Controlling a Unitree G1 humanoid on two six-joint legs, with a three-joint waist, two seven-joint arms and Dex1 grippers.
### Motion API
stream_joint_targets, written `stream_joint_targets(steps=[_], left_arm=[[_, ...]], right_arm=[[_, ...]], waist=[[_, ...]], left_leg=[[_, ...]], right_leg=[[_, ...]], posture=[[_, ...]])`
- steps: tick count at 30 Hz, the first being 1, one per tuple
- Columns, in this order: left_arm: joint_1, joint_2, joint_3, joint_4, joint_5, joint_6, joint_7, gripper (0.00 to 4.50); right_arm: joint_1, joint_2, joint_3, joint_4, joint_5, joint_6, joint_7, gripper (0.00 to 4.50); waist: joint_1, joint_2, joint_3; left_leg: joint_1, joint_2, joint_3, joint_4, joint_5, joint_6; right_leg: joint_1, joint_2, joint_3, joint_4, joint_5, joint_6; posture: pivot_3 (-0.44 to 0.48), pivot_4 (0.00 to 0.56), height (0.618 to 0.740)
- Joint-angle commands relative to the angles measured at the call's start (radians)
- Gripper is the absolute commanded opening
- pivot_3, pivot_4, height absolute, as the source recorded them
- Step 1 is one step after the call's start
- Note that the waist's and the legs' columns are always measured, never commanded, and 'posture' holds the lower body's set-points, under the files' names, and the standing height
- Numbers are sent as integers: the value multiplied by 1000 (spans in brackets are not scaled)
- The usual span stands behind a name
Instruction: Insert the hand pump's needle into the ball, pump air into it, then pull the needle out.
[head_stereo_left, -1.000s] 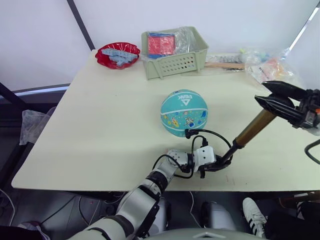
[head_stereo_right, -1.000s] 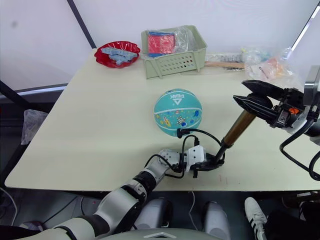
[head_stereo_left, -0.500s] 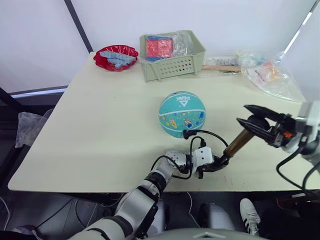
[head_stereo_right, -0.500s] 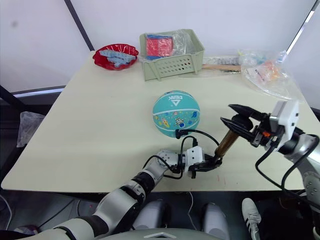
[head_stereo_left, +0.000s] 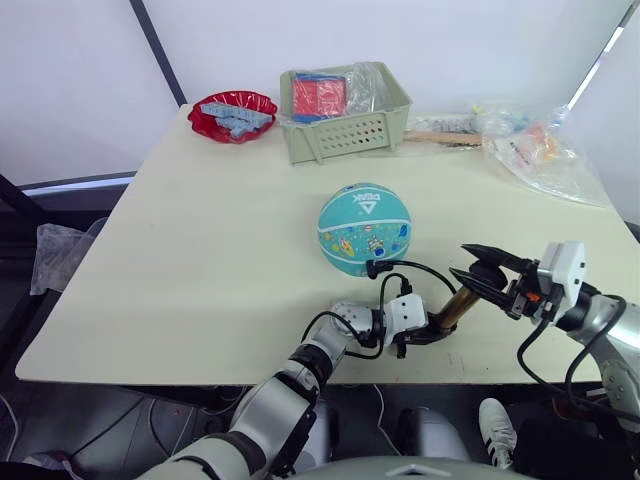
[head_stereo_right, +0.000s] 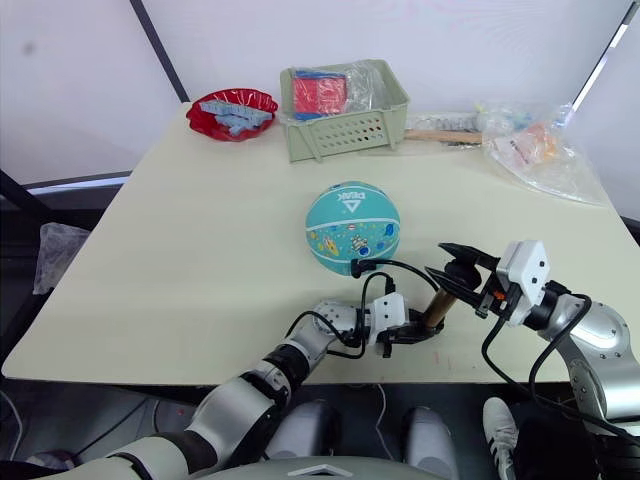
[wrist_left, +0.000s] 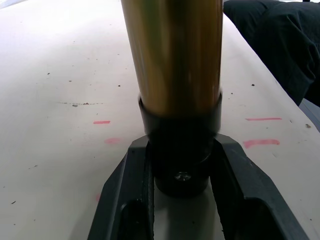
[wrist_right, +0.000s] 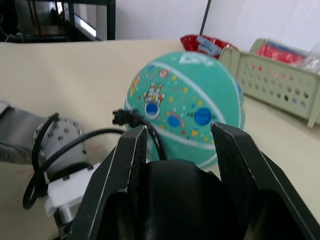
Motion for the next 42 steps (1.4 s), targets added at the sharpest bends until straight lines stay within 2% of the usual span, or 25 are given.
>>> stream_joint_targets(steps=[1, 10, 21, 27, 32, 42], left_arm=[[41, 33, -26, 77, 53, 50, 5, 1034], [45, 28, -28, 73, 53, 52, 2, 1034], [38, 26, -31, 78, 52, 51, -4, 1034], [38, 25, -32, 78, 52, 53, -4, 1034], [42, 26, -33, 75, 52, 52, -5, 1034], [44, 23, -36, 71, 52, 51, 0, 1034]], right_arm=[[26, -24, 19, -34, 34, 82, 9, 1529], [-75, -119, -176, -202, 256, 277, -66, 1529], [-211, -234, -375, -209, 447, 413, -120, 1529], [-277, -264, -441, -196, 541, 452, -162, 1529], [-284, -270, -443, -197, 556, 464, -177, 1529], [-89, -194, -278, -225, 365, 368, -103, 1529]], waist=[[1, 1, 1], [4, 11, 9], [4, 13, 15], [3, 14, 16], [3, 14, 16], [1, 12, 13]], left_leg=[[0, 0, 0, 0, 0, 0], [-3, -1, -1, 0, 0, 0], [-5, -2, -1, 1, 0, 0], [-6, -2, -1, 1, 0, 0], [-6, -2, -1, 2, 0, 0], [-2, -2, -2, 2, 0, 0]], right_leg=[[0, 0, 0, 0, 0, 0], [-1, -2, -2, -1, 0, 0], [-2, -2, -2, -1, 0, 0], [-2, -2, -2, -1, 0, 0], [-2, -2, -2, -1, 0, 0], [1, -1, -2, -1, 0, 0]], posture=[[0, 150, 738], [0, 150, 738], [0, 150, 738], [0, 150, 738], [0, 150, 738], [0, 150, 738]])
